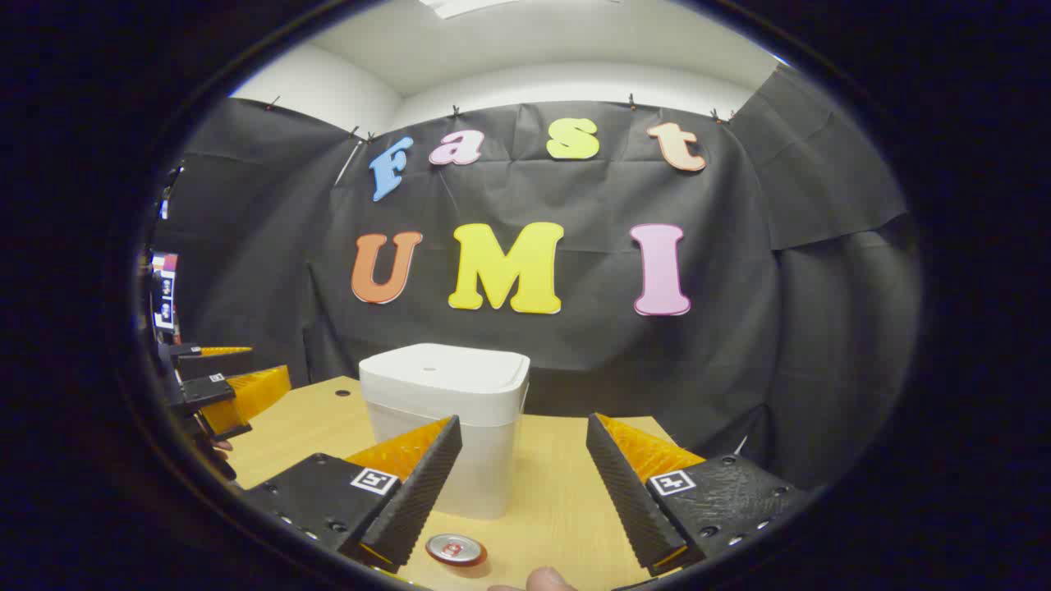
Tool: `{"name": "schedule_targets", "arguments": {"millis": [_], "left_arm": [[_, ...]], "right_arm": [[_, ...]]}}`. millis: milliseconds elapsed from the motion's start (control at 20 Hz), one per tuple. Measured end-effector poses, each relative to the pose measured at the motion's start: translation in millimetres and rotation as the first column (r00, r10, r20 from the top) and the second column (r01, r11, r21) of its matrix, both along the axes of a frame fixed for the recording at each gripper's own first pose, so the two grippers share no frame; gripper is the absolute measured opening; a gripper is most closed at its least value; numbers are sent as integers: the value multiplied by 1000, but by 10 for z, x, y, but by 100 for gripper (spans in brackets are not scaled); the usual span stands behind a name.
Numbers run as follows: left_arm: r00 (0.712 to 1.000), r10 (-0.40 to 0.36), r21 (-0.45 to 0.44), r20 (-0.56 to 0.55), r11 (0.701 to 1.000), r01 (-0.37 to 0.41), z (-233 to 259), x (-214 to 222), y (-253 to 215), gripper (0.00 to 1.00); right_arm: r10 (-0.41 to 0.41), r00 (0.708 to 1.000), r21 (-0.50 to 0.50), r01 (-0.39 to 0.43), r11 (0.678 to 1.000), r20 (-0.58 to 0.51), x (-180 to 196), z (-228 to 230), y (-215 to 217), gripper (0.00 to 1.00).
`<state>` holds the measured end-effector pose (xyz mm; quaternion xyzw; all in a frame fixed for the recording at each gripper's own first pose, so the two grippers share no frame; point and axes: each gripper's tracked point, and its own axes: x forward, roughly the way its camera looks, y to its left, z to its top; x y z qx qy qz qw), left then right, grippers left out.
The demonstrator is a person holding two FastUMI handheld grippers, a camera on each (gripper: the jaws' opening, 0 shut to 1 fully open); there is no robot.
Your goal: Press the lid of the desktop garbage bin to open it, pick up the crumpled paper on the desktop and throw it into the bin, then pick up the pop can on the desktop and drop it into the bin, and finally close the garbage bin lid.
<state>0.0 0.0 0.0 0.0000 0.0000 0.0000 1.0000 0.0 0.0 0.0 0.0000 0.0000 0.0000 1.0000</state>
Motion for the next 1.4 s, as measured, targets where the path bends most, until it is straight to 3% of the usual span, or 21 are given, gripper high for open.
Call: {"name": "schedule_targets", "arguments": {"millis": [1400], "left_arm": [[1000,-1,10,-29,1000,1,-66,-8,78,98]], "right_arm": [[40,999,-42,-38,998,33,348,261,343,95]]}}
